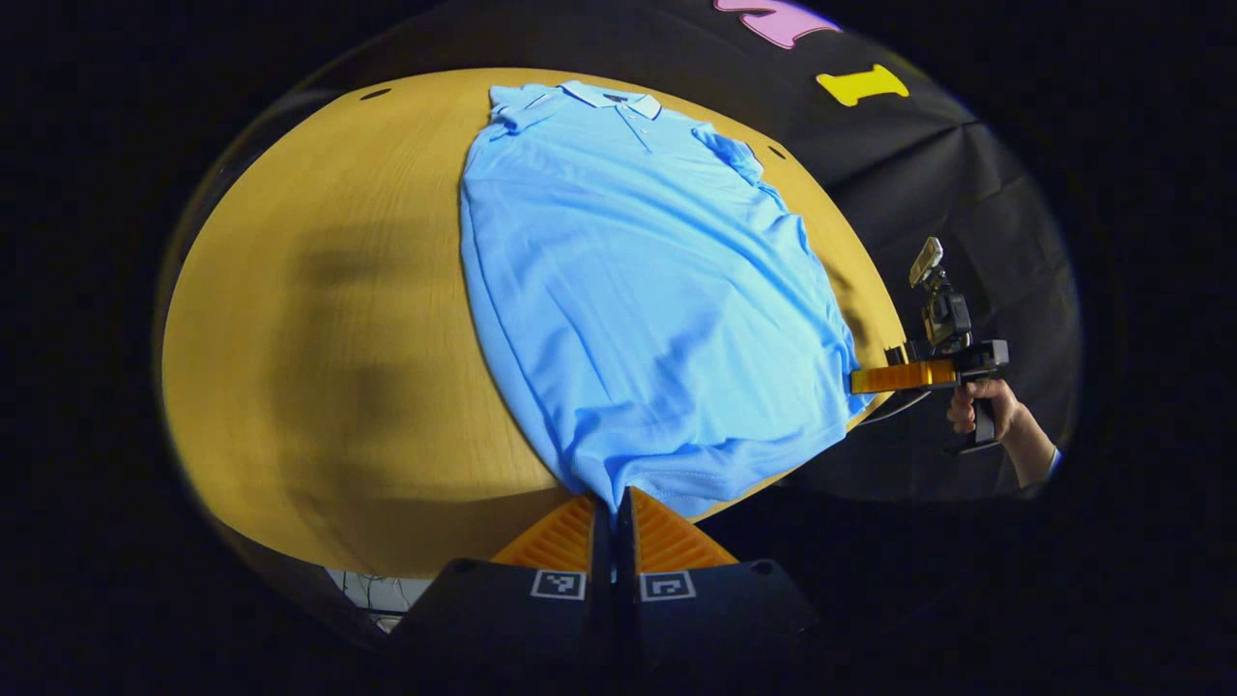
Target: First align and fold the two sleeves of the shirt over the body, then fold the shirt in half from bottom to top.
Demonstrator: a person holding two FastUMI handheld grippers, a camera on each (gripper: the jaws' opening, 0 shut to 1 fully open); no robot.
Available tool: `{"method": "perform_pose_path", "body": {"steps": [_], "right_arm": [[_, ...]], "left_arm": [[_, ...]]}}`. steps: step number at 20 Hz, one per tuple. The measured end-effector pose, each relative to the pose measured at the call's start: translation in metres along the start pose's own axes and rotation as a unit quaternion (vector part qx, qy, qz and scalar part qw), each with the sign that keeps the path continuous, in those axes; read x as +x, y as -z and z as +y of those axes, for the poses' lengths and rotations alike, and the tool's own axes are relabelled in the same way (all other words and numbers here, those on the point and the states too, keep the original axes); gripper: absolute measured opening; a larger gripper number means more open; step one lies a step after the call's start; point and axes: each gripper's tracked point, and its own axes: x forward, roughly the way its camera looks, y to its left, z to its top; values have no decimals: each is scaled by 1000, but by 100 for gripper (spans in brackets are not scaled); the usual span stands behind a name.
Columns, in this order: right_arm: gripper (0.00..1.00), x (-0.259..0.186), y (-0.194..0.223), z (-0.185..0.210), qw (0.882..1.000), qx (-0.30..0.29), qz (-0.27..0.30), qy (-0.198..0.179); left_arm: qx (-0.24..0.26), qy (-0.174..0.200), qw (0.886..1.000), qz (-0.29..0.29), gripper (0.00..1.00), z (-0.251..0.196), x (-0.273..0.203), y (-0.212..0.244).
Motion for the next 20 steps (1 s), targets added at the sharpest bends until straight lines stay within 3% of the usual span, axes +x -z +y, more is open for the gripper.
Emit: {"method": "perform_pose_path", "body": {"steps": [1,2,3,4,5,6,7,8,11,13,15,16,19,20], "right_arm": [[0,1,-3,8,1000,-10,-5,-16],[10,2,-4,17,999,-11,-6,-36],[0,1,-7,32,998,-13,-13,-64],[5,-3,-13,44,996,-23,-22,-84],[0,-5,-18,58,993,-32,-29,-106],[10,-9,-24,70,991,-40,-39,-124],[0,-11,-33,81,988,-48,-47,-138],[5,-14,-42,90,986,-54,-56,-147],[5,-21,-81,114,979,-71,-90,-166],[0,-34,-117,128,973,-75,-124,-178],[10,-46,-162,138,966,-83,-163,-181],[0,-52,-185,144,962,-90,-181,-181],[0,-67,-285,170,945,-114,-249,-181],[10,-59,-317,175,941,-123,-263,-172]], "left_arm": [[2,12,1000,-17,6,-7,-7,-11],[5,19,999,-33,6,-11,-13,-21],[8,25,998,-56,6,-13,-18,-36],[10,27,997,-71,6,-15,-23,-47],[13,28,996,-84,6,-16,-28,-58],[16,28,995,-96,6,-17,-33,-68],[20,26,994,-107,6,-18,-38,-79],[24,22,992,-119,6,-18,-43,-91],[22,22,987,-157,6,-21,-62,-130],[26,16,983,-180,6,-16,-72,-160],[30,8,978,-205,6,-10,-83,-195],[29,2,976,-216,6,-5,-85,-217],[4,-14,963,-270,6,10,-93,-315],[-4,-22,961,-277,6,16,-91,-337]]}}
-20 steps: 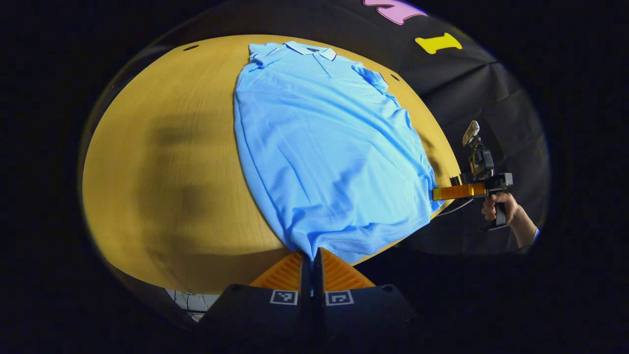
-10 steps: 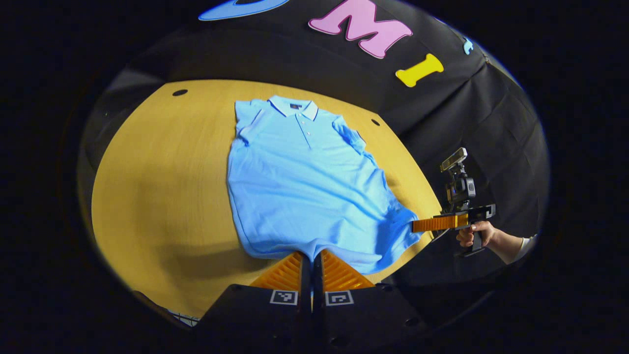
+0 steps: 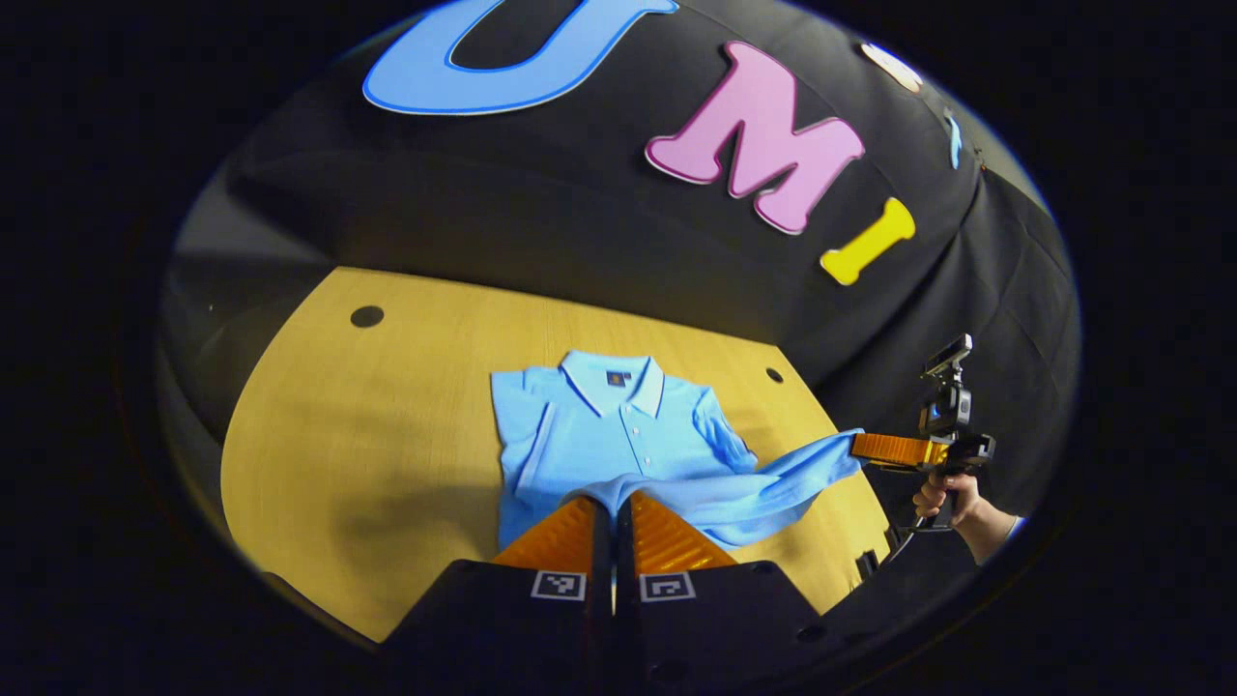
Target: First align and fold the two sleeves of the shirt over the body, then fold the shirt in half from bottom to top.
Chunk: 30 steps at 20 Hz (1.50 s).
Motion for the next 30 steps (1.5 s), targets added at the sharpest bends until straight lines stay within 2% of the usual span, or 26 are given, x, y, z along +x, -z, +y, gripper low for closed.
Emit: {"method": "perform_pose_path", "body": {"steps": [3,4,5,6,7,8,9,10,11,12,16,17,18,19,20,22,23,26,27,28,29,30], "right_arm": [[10,44,-44,-14,1000,-22,-10,7],[5,59,-56,-21,999,-31,-13,12],[5,74,-68,-30,999,-36,-16,17],[0,85,-80,-36,999,-39,-19,22],[10,107,-98,-50,998,-40,-24,33],[0,122,-103,-61,998,-41,-23,44],[0,136,-105,-72,997,-44,-21,54],[10,152,-105,-84,997,-45,-15,65],[5,165,-103,-95,996,-46,-7,74],[10,179,-101,-104,996,-48,1,82],[10,209,-77,-146,991,-50,29,124],[0,212,-73,-159,988,-56,35,140],[5,212,-69,-172,985,-59,41,156],[0,211,-68,-174,984,-59,44,161],[10,208,-67,-175,984,-64,46,163],[9,196,-72,-177,979,-100,44,173],[7,187,-77,-177,975,-123,41,180],[90,155,-98,-152,968,-181,16,173],[85,141,-108,-140,965,-201,5,170],[88,131,-116,-130,961,-222,-8,166],[98,117,-123,-117,957,-242,-19,161],[98,105,-126,-105,953,-258,-27,158]], "left_arm": [[9,-20,1000,-11,6,11,40,-35],[17,-30,999,-15,6,18,54,-47],[16,-40,999,-16,6,27,72,-55],[3,-42,999,-16,6,31,88,-65],[-26,-39,999,-24,6,33,110,-81],[-46,-44,998,-28,6,43,134,-90],[-48,-54,997,-27,6,57,150,-92],[-43,-70,997,-16,6,71,163,-90],[-36,-88,995,-5,6,86,176,-86],[-33,-102,994,3,6,98,189,-82],[-33,-149,988,37,6,127,230,-57],[-28,-157,986,44,7,127,230,-54],[-24,-166,985,48,2,128,229,-52],[-21,-173,983,47,20,128,230,-52],[-17,-182,982,43,47,129,227,-54],[-6,-189,982,25,100,127,216,-64],[3,-196,981,11,96,127,207,-73],[26,-197,980,-31,97,106,166,-96],[37,-198,979,-42,97,98,149,-100],[46,-188,980,-52,97,85,132,-100],[53,-181,980,-61,98,71,113,-98],[59,-182,979,-72,97,59,90,-94]]}}
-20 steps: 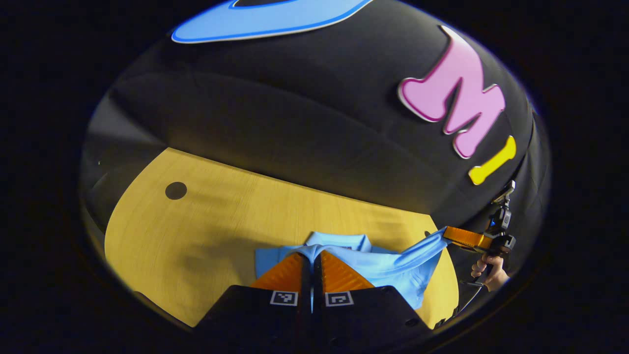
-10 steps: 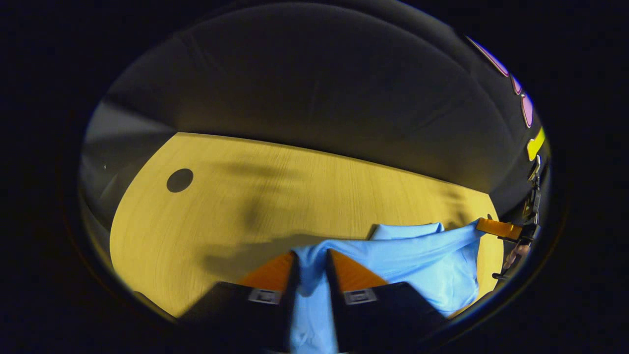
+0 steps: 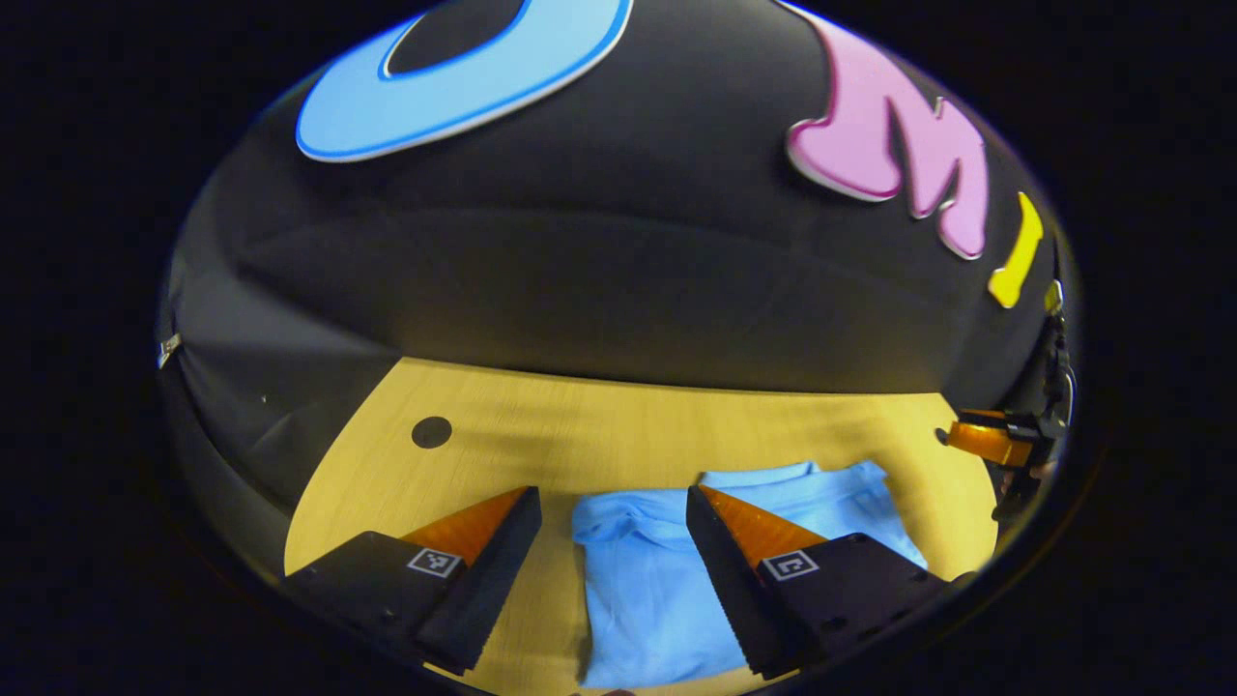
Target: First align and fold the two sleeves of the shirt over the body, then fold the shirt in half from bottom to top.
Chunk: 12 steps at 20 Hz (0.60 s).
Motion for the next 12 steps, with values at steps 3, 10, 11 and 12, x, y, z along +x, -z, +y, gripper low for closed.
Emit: {"method": "perform_pose_path", "body": {"steps": [3,10,11,12], "right_arm": [[98,-41,-19,28,999,-23,-27,-11],[98,-170,-33,105,990,-88,-107,8],[98,-192,-32,117,988,-96,-120,13],[98,-216,-30,127,985,-107,-131,21]], "left_arm": [[-10,-3,999,-30,97,-11,-68,8],[-12,27,994,-102,97,-45,-226,45],[-6,34,993,-116,97,-49,-248,52],[1,37,991,-127,97,-53,-270,59]]}}
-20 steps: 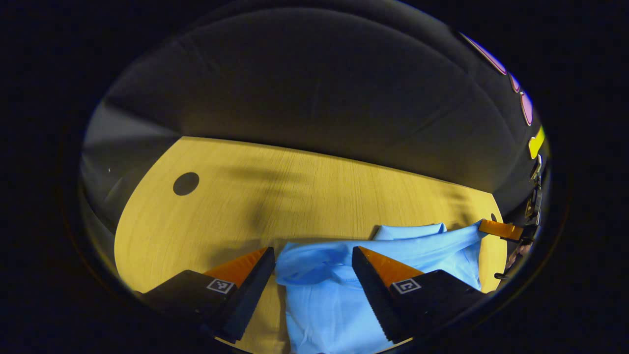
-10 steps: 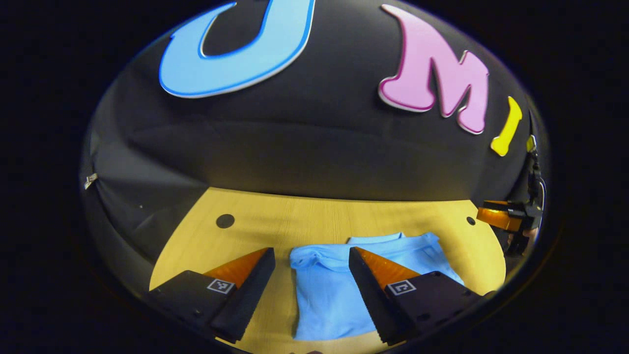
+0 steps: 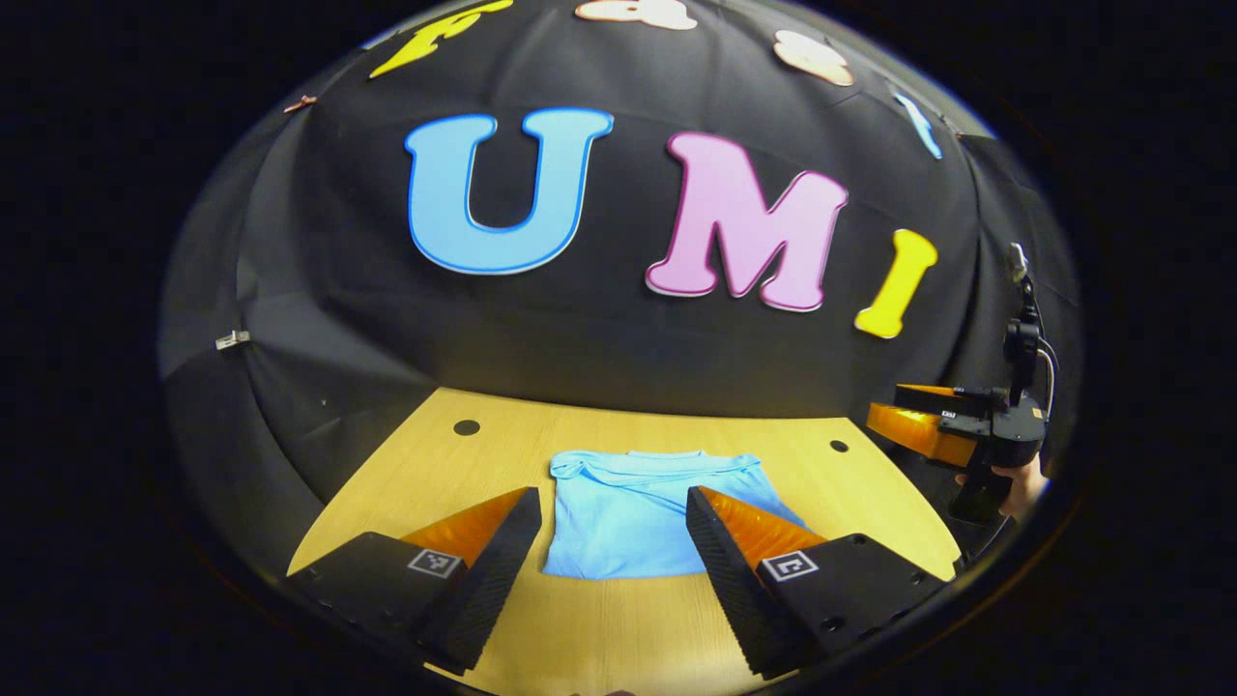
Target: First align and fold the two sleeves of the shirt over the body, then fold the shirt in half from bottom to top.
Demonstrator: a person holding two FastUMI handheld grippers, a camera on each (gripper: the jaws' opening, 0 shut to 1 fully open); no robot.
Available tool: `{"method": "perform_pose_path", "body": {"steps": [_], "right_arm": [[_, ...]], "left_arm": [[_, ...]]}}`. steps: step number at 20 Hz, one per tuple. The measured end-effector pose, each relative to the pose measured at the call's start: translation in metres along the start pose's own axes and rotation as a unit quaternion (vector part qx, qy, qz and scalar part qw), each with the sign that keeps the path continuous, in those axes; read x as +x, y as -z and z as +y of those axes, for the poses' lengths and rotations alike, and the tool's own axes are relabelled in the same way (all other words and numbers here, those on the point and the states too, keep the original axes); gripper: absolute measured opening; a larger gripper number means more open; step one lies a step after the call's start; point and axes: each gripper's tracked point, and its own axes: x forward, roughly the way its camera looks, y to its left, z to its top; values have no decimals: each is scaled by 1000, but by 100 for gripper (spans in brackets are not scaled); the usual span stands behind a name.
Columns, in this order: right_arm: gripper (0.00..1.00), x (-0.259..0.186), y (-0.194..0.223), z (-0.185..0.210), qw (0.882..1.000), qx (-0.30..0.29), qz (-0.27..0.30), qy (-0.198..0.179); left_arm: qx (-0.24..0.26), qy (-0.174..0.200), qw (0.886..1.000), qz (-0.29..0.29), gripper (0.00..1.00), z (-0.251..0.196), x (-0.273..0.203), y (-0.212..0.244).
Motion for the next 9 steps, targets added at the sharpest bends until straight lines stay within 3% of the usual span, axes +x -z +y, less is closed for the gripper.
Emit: {"method": "perform_pose_path", "body": {"steps": [4,9], "right_arm": [[97,-105,-24,44,999,8,-27,21],[97,-200,-38,68,997,41,-40,49]], "left_arm": [[3,14,999,-44,97,-18,-92,1],[5,10,995,-104,96,-41,-174,-10]]}}
